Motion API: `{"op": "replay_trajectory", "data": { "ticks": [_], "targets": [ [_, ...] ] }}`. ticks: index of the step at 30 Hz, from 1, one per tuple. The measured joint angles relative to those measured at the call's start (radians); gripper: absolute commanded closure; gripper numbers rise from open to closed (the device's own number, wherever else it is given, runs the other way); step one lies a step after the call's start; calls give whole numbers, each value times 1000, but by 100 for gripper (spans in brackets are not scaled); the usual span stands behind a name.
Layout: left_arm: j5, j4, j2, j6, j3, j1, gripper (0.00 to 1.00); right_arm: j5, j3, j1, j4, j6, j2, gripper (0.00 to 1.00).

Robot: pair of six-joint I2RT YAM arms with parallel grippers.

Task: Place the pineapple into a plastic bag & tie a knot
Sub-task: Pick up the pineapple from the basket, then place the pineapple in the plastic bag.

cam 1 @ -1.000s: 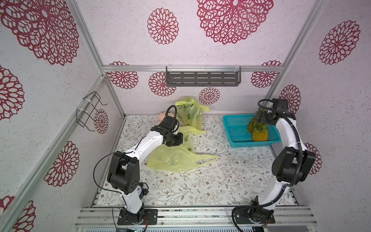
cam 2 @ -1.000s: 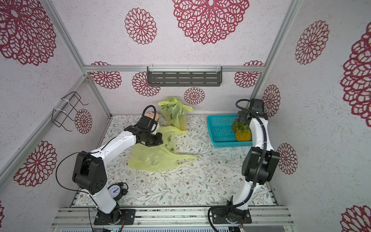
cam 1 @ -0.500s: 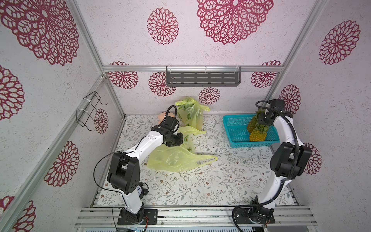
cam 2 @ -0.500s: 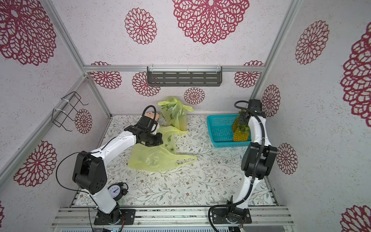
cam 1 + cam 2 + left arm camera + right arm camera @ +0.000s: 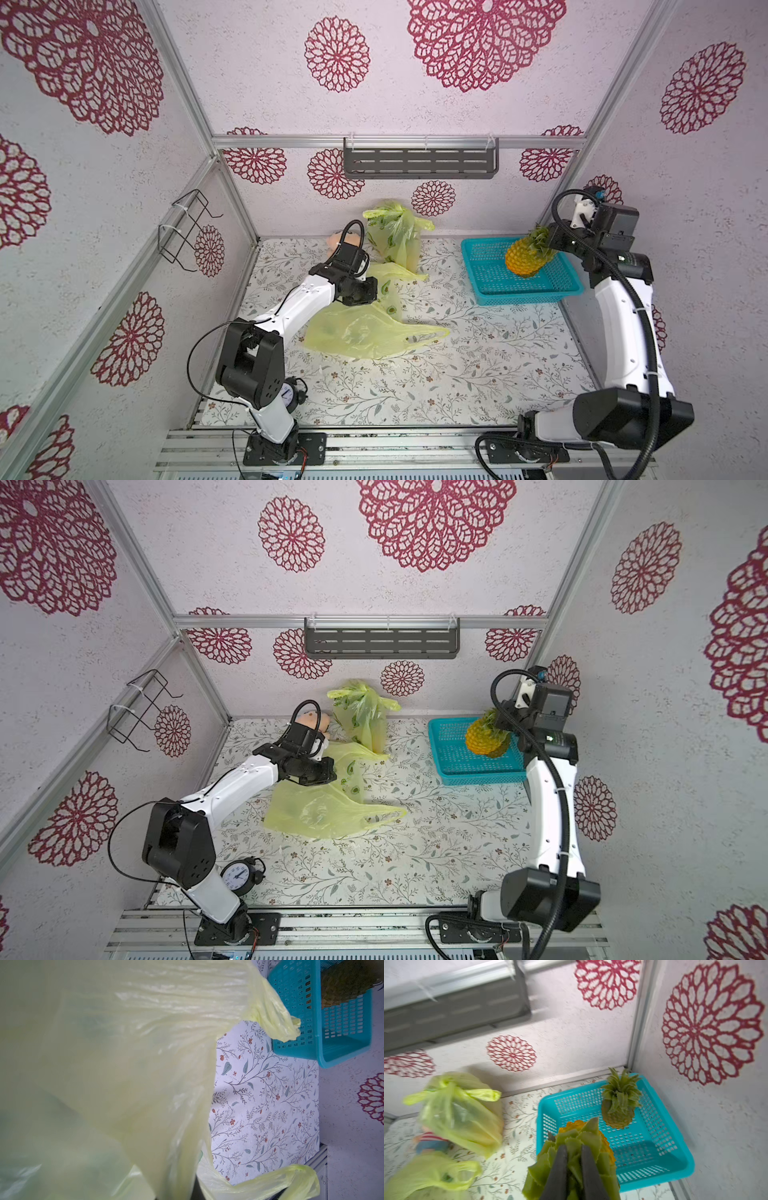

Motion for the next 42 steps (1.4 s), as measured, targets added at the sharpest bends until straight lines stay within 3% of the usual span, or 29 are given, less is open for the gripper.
{"op": "replay_trajectory", "data": {
  "ticks": [9,16,32,42],
  "targets": [
    [28,21,0,-8,0,0,100,-202,-343,187,165,132,-183,100],
    [56,24,-2,3,0,0,100,-254,-512,314,277,196,-240,100],
    [168,44,-171,134,-114,-2,100,-206,-679,667,839,261,-84,100],
    [185,26,-204,210,-112,-2,100,-57,-784,724,819,69,-41,100]
  ]
}}
